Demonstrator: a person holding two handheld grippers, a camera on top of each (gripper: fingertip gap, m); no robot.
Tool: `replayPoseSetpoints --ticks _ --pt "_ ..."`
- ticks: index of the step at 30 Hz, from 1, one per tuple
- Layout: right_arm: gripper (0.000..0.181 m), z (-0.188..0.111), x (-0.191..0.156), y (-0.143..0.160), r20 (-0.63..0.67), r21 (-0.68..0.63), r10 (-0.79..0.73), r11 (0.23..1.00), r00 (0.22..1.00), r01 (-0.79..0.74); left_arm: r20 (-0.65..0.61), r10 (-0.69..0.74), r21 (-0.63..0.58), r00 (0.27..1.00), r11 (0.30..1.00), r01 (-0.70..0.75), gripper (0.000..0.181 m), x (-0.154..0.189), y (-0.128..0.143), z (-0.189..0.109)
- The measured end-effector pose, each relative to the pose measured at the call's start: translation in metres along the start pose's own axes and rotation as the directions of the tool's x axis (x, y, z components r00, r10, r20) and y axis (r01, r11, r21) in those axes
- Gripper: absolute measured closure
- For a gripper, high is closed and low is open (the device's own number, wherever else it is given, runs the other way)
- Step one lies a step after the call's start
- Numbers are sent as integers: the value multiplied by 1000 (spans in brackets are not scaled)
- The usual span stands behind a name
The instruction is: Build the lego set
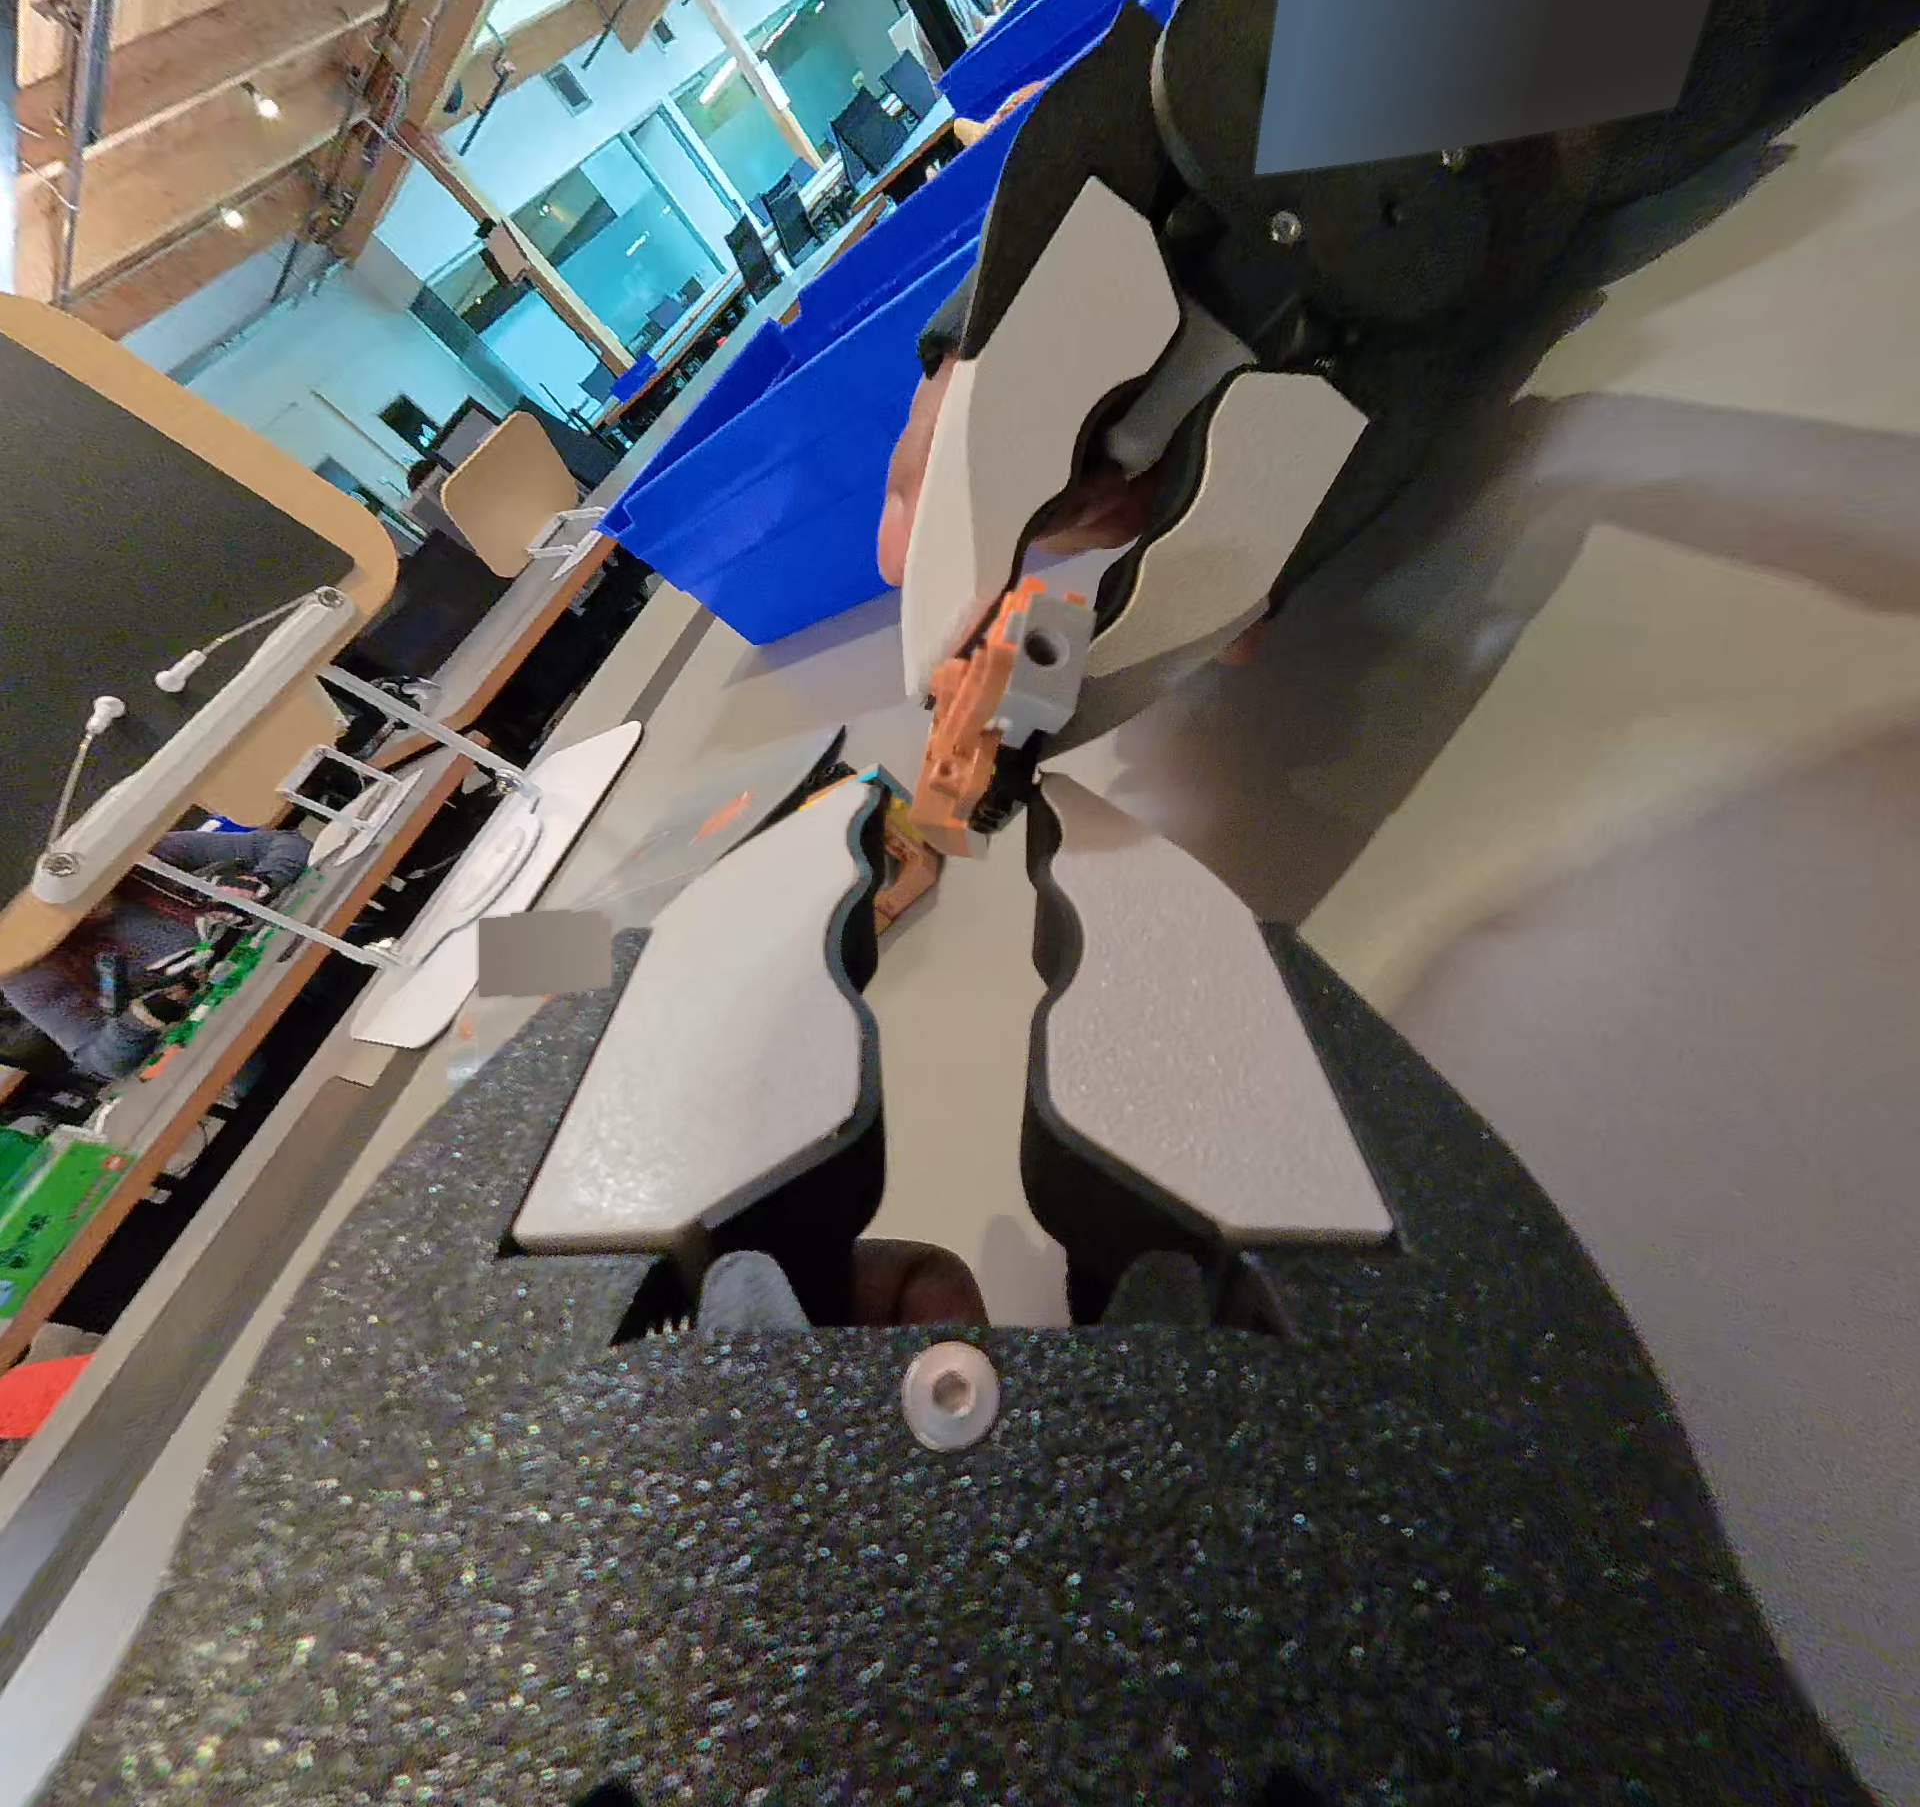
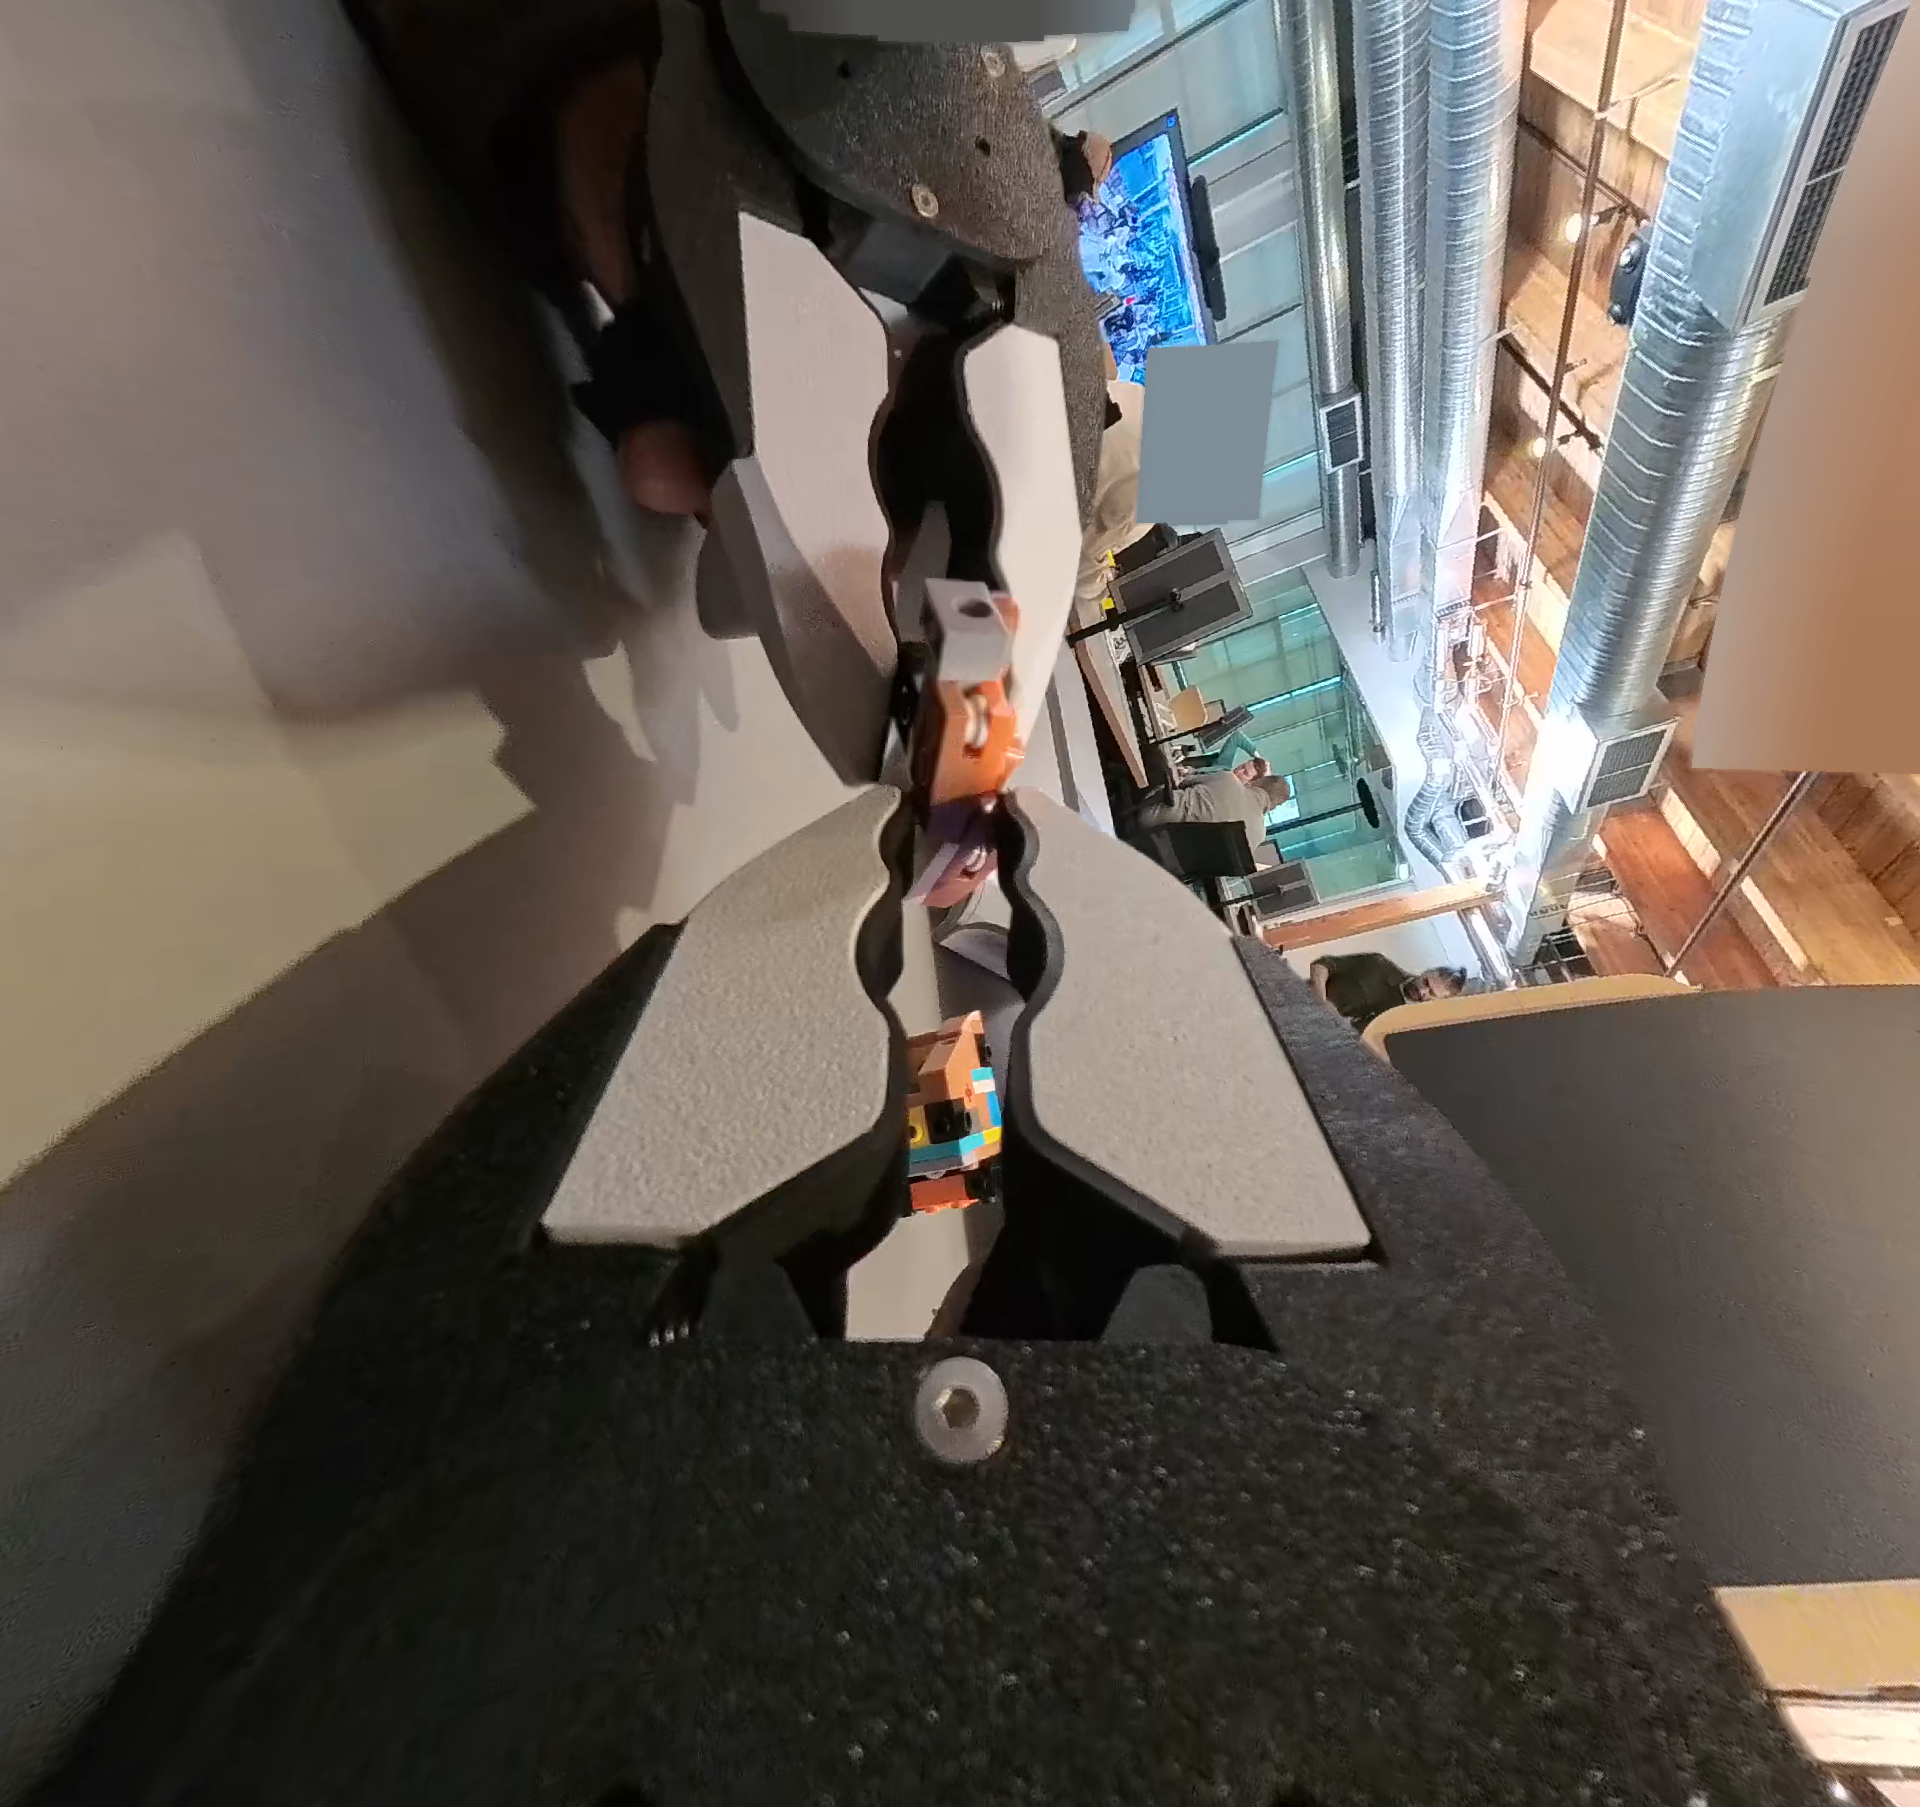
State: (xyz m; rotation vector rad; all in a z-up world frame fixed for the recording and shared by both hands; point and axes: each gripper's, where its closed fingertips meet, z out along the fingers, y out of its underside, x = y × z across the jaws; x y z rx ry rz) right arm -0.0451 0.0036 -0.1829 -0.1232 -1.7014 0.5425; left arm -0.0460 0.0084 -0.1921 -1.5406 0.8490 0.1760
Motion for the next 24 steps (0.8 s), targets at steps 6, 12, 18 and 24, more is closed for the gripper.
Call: replayPoseSetpoints --ticks 6,12,18,24 --pt "167 0 -2 -2 0 2 -25 1000 1000 25 -5 19 0 1000 1000 -19 158 3 -2 0" --pt "167 -1 -2 -4 -10 12 -41 999 999 41 -36 -51 23 998 998 52 160 5 -4 0" --pt "167 -2 -1 -7 -22 34 -42 998 999 43 -68 -112 44 991 992 115 159 5 -6 -1" --pt "167 -3 1 -9 -41 50 -46 998 998 48 -79 -133 59 988 989 138 159 5 -9 -1"
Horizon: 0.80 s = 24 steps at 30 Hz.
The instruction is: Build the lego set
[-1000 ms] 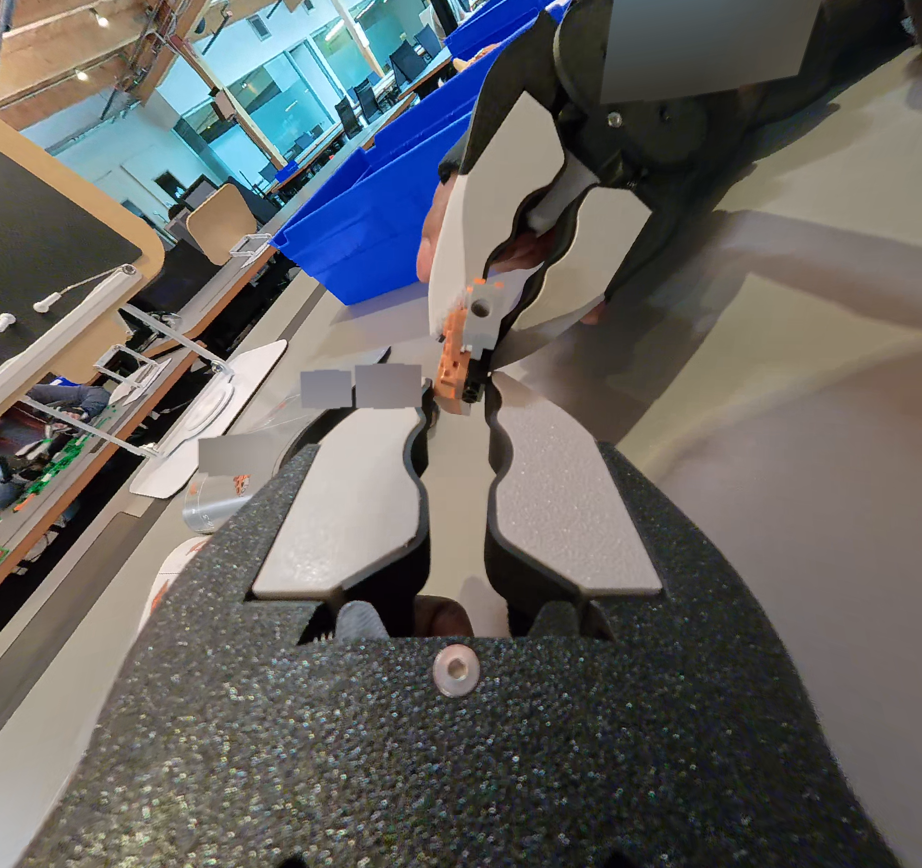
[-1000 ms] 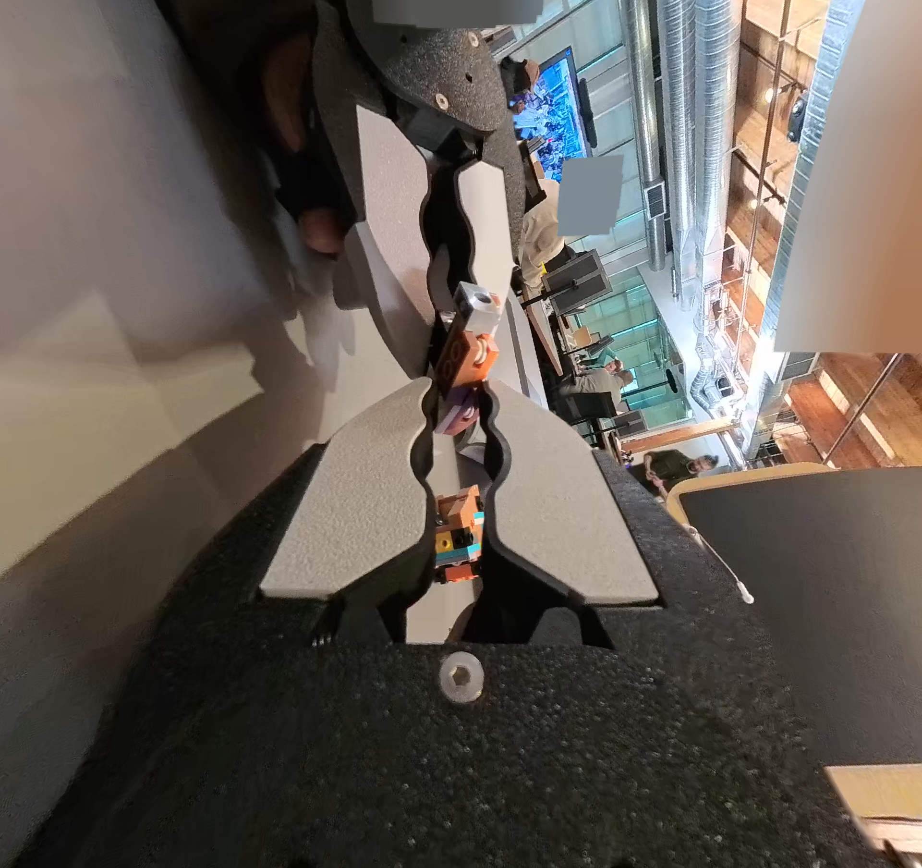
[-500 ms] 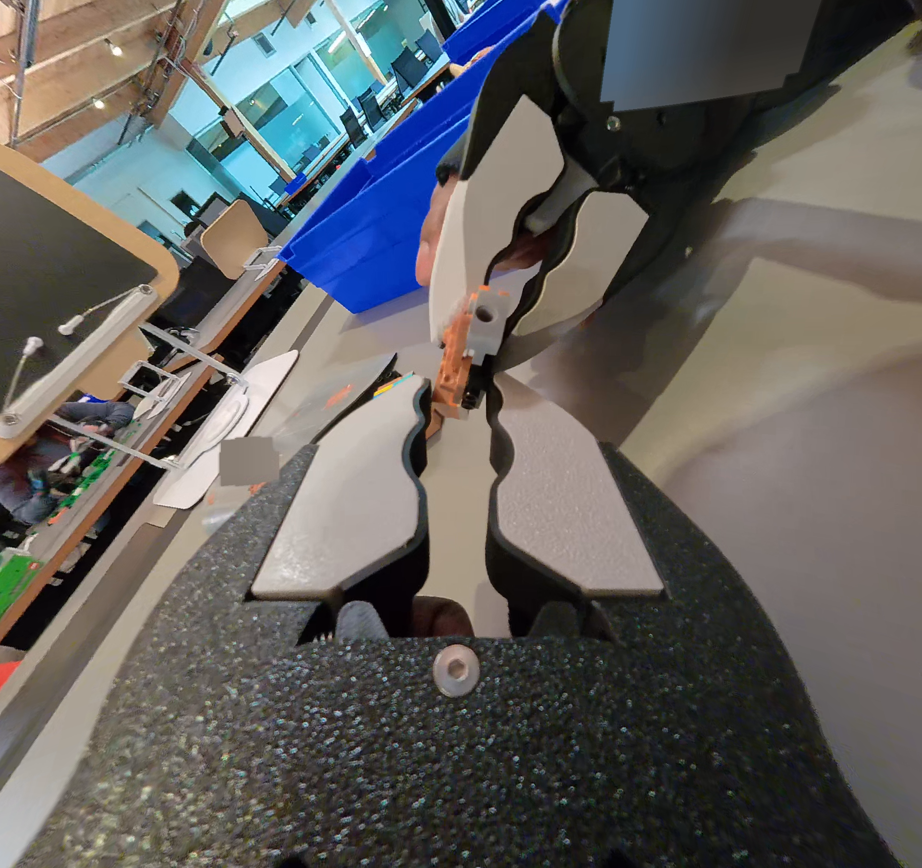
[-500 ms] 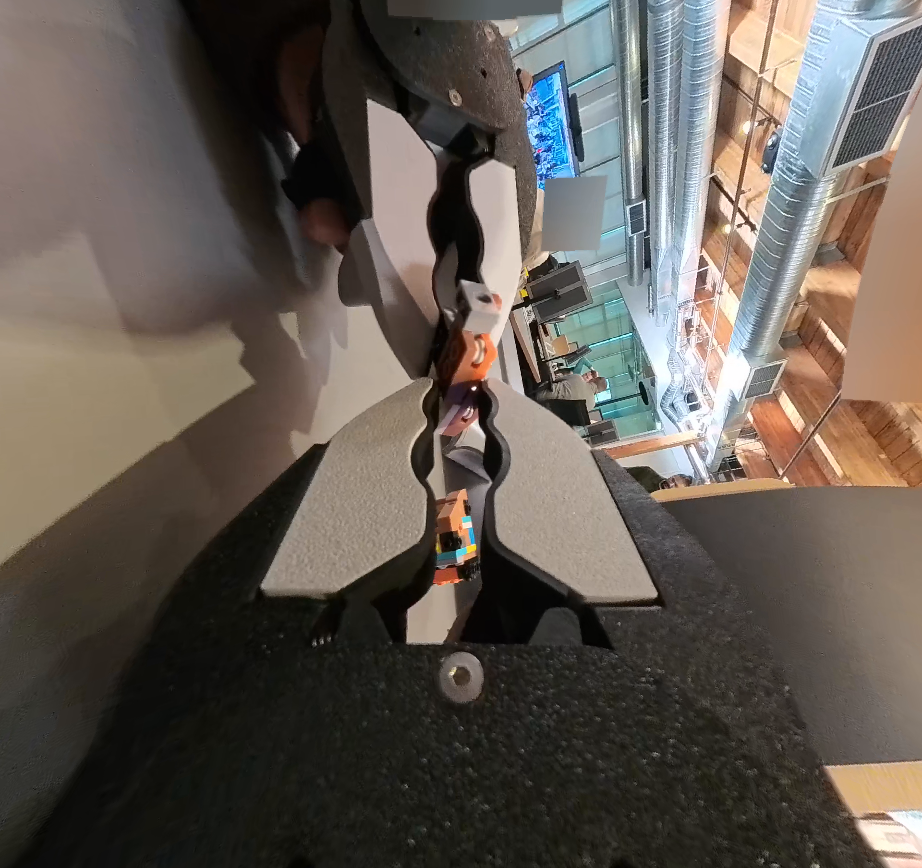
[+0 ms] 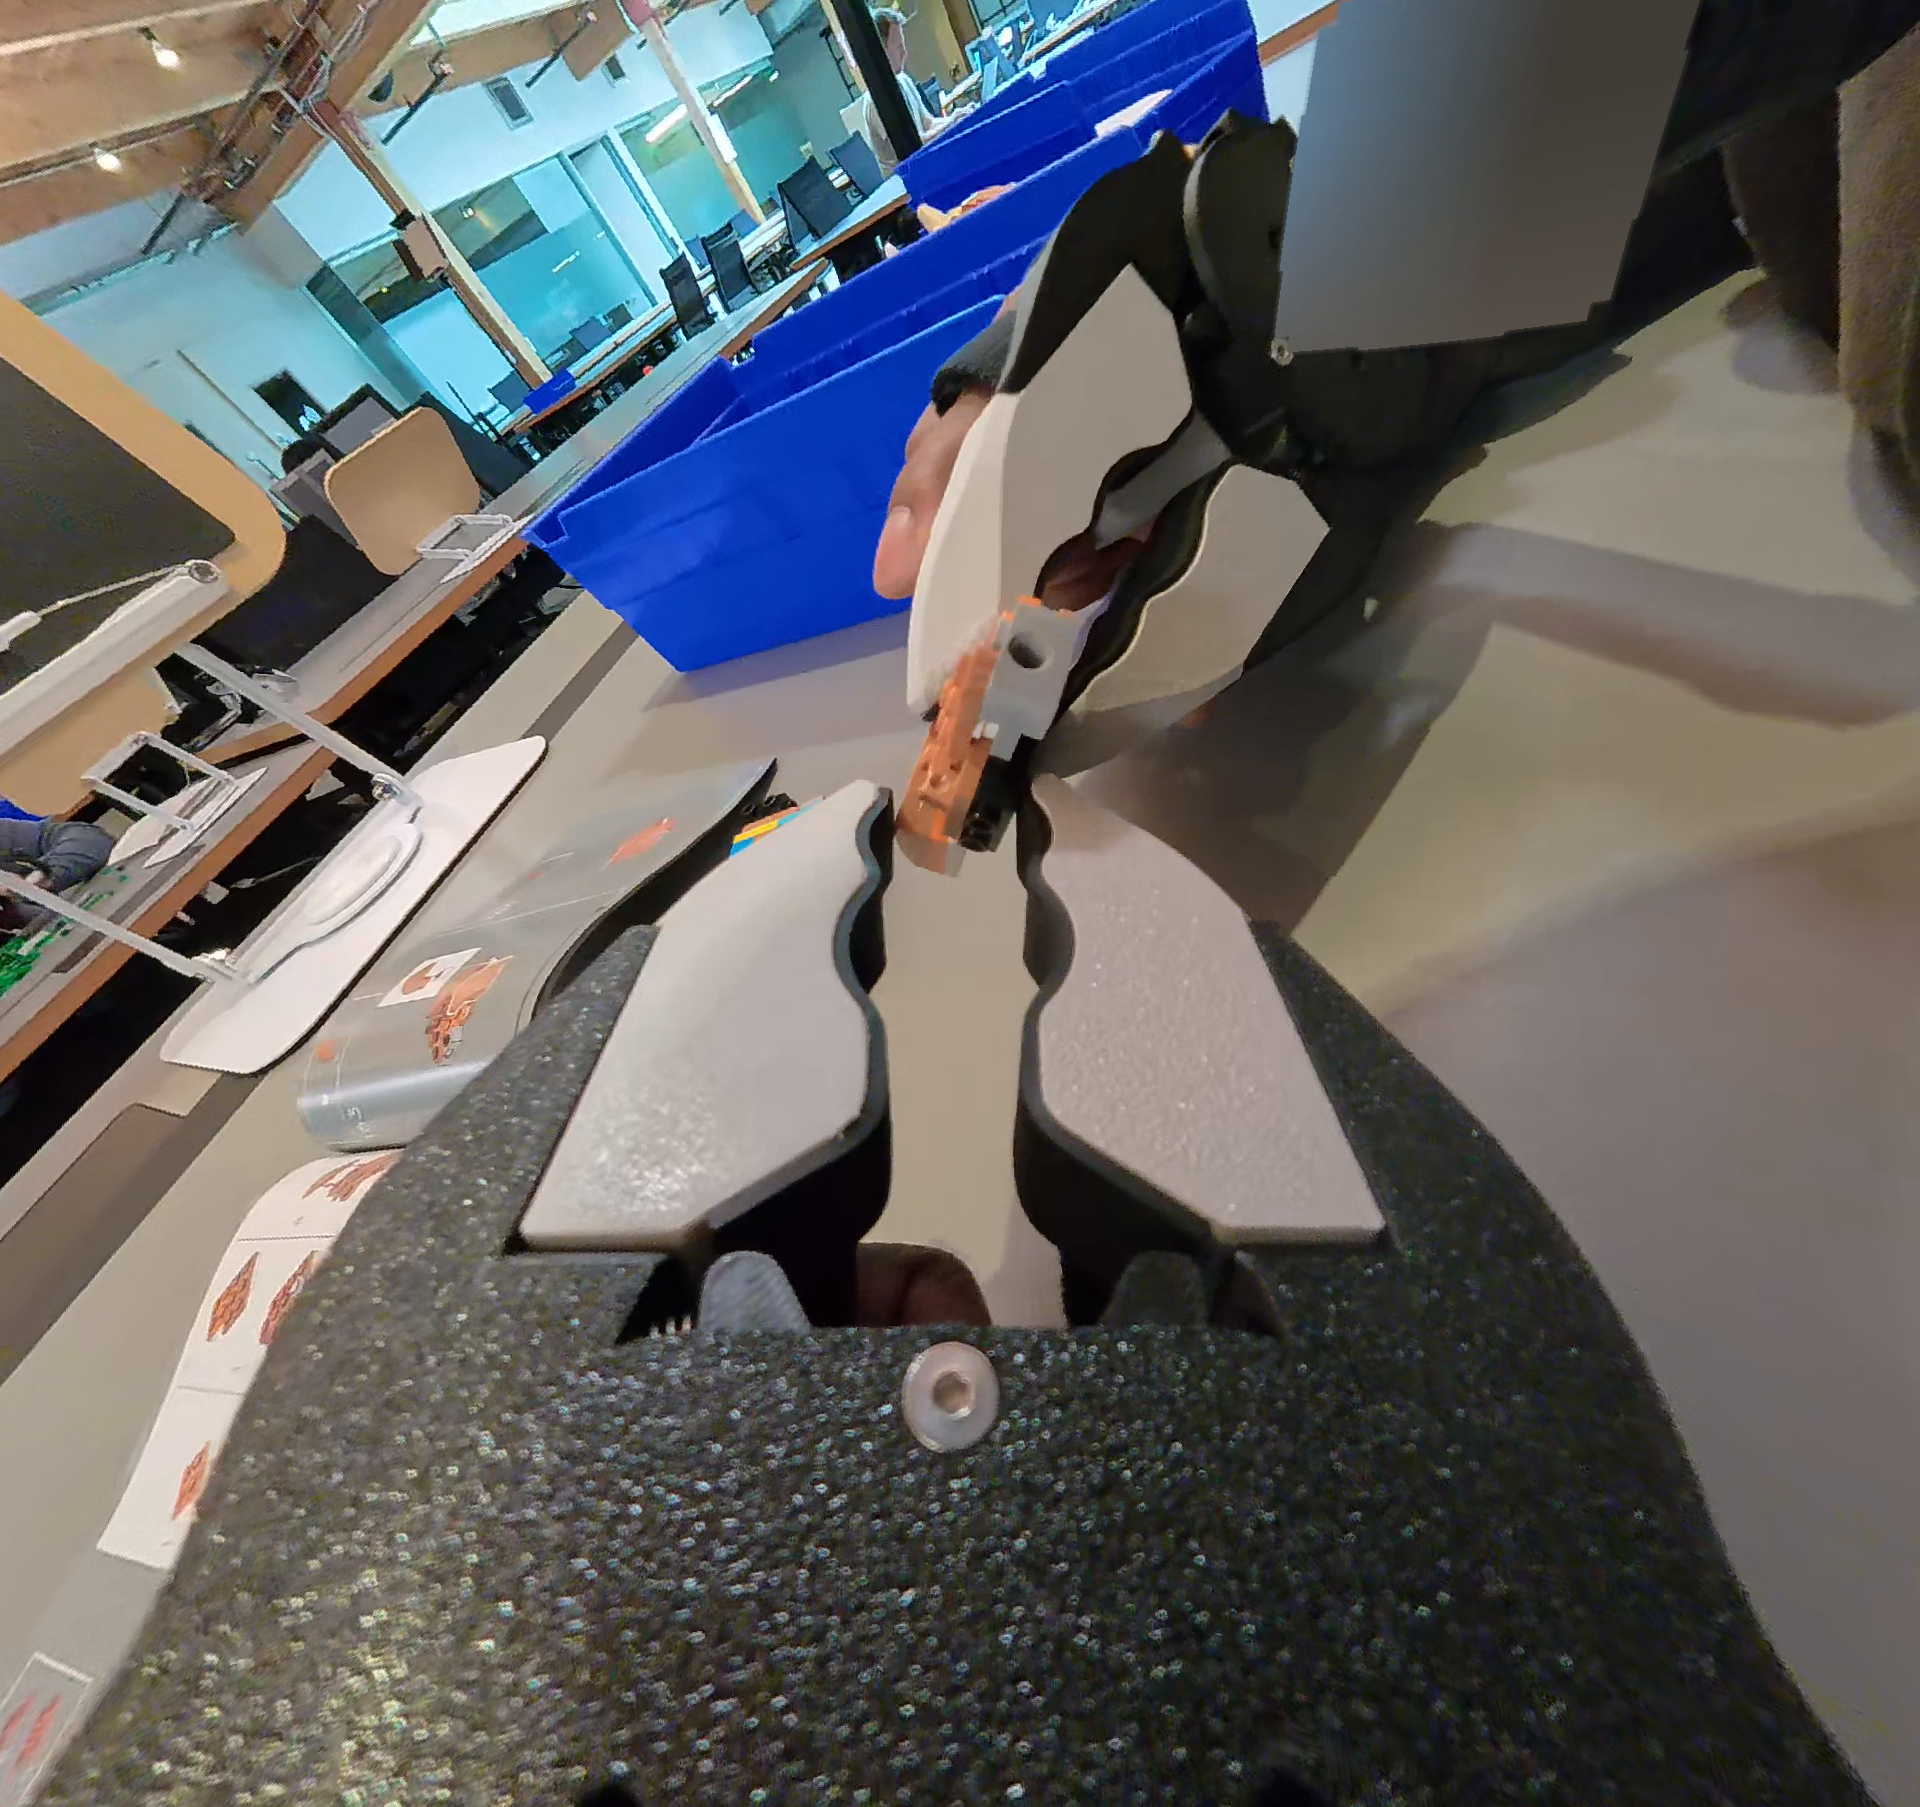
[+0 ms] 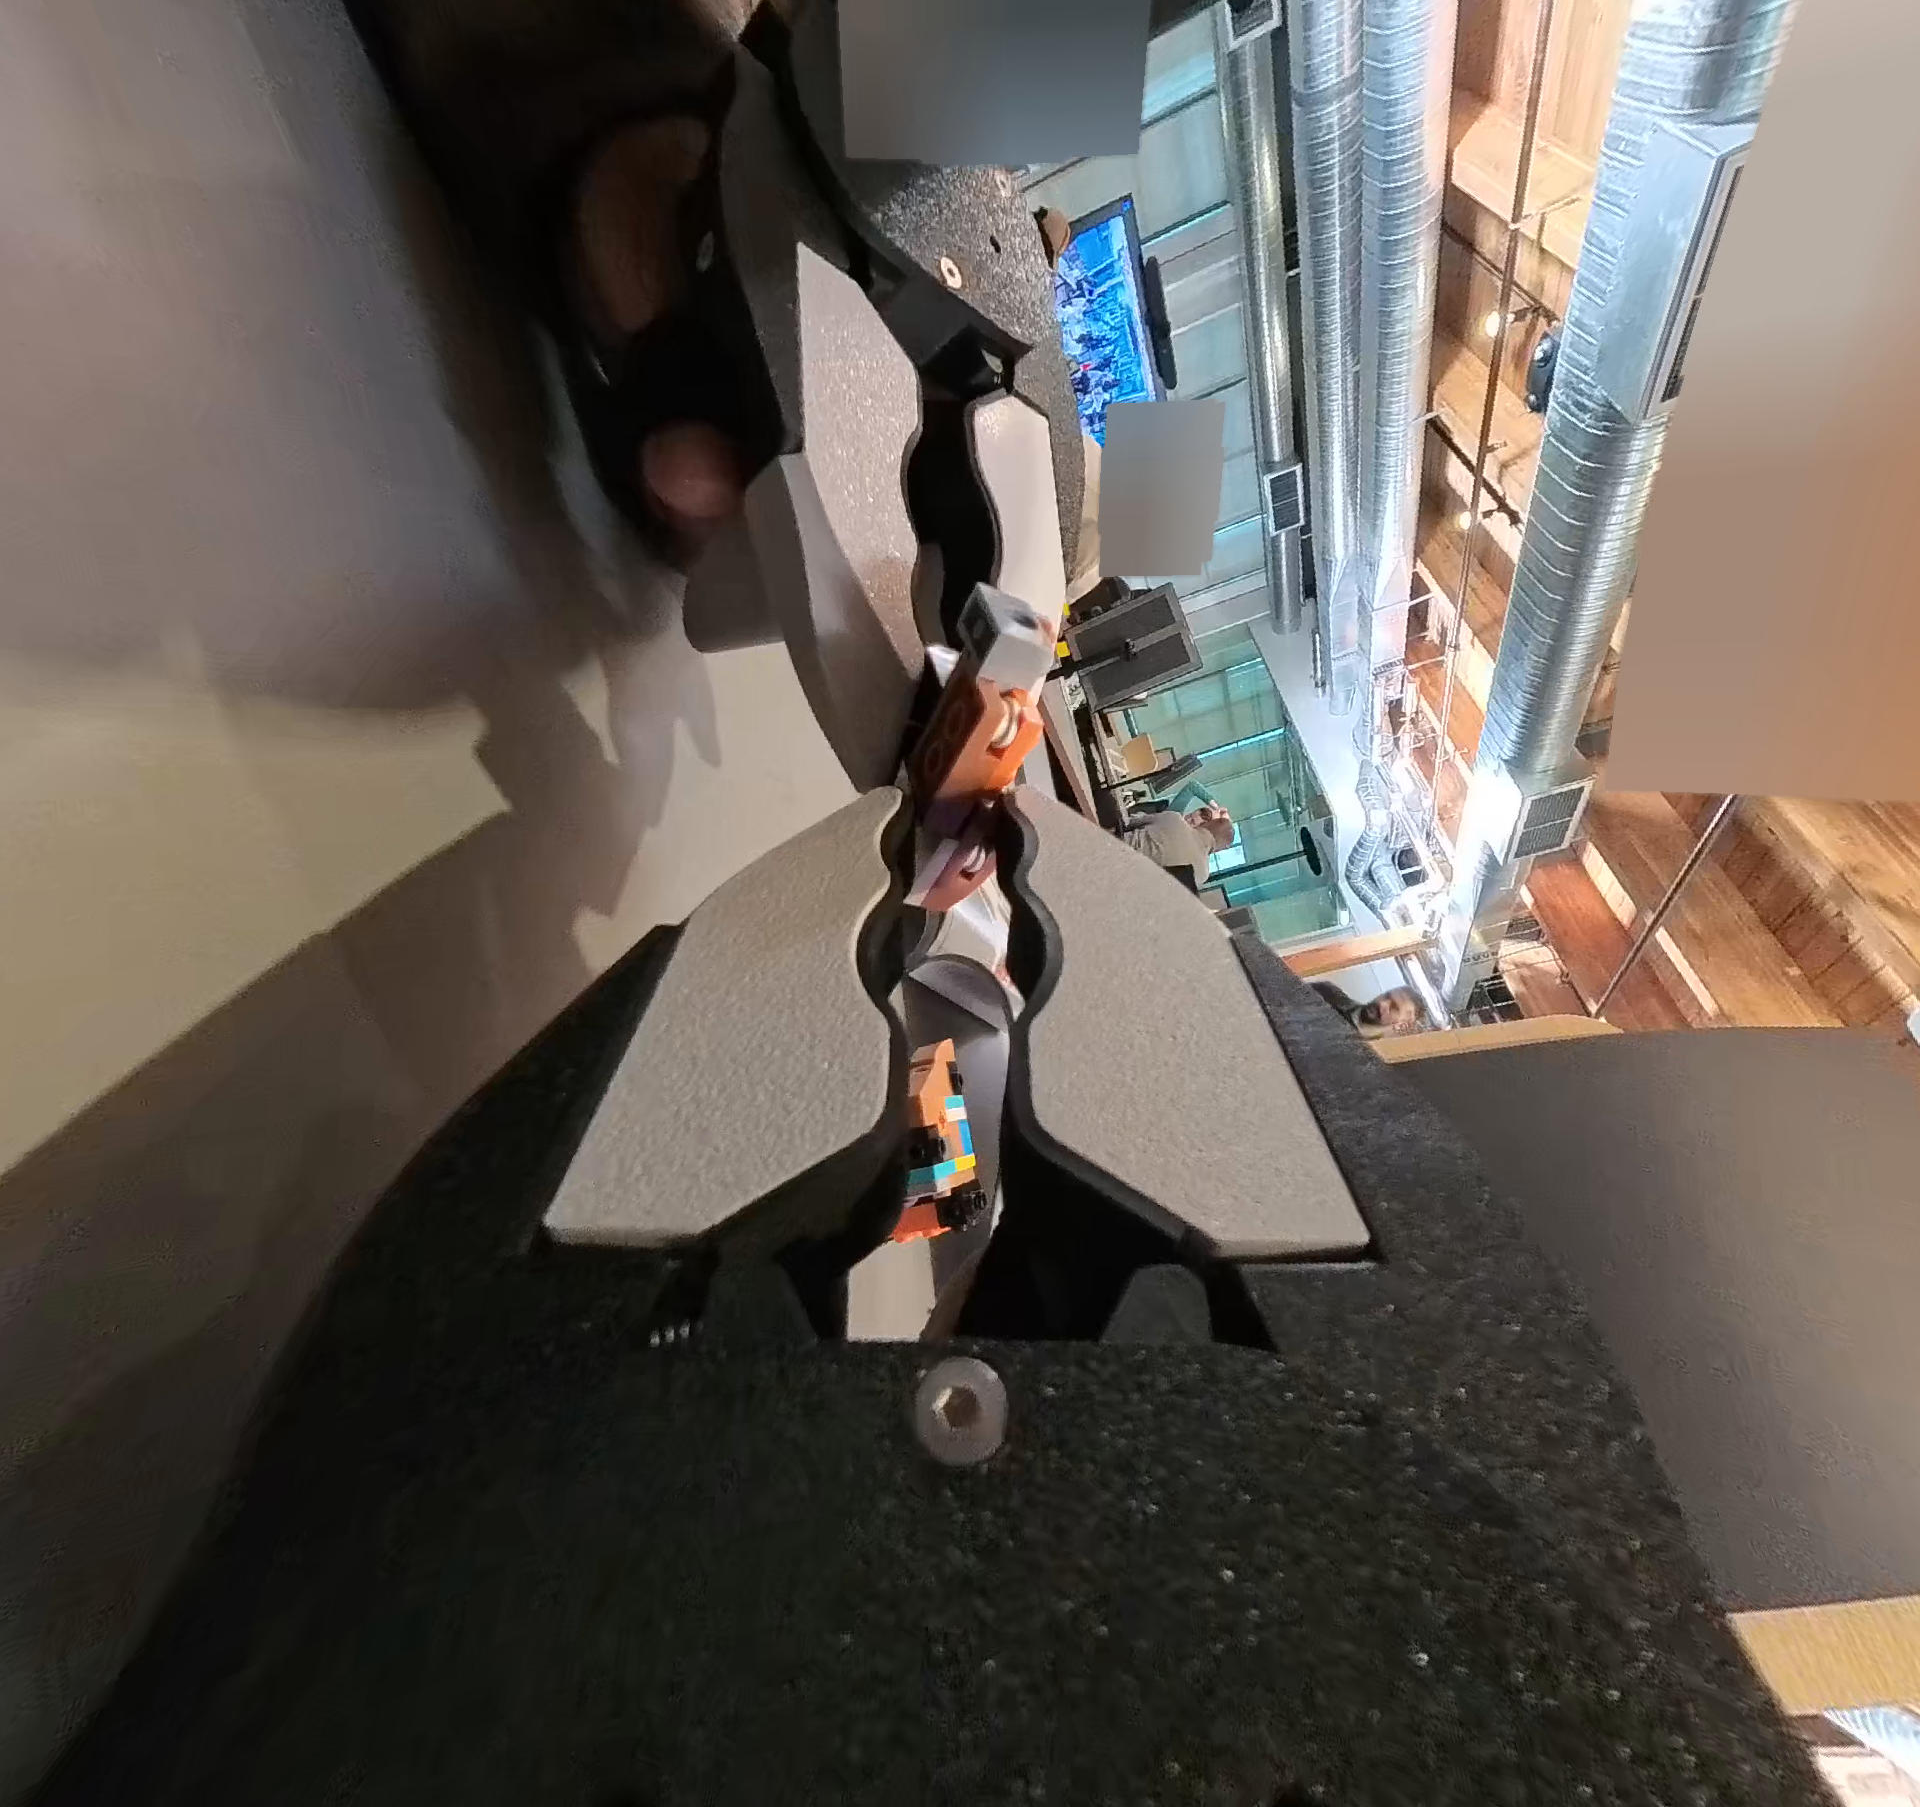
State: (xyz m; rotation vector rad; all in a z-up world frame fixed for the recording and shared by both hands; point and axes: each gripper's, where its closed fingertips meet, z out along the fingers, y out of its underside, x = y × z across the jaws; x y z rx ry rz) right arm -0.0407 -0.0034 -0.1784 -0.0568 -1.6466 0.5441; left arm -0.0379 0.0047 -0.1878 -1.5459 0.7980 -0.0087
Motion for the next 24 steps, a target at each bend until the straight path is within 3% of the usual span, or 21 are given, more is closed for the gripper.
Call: replayPoseSetpoints --ticks 24 --pt "167 -1 0 -5 -23 20 -28 999 999 28 -7 37 18 999 999 -37 162 1 -1 -2"
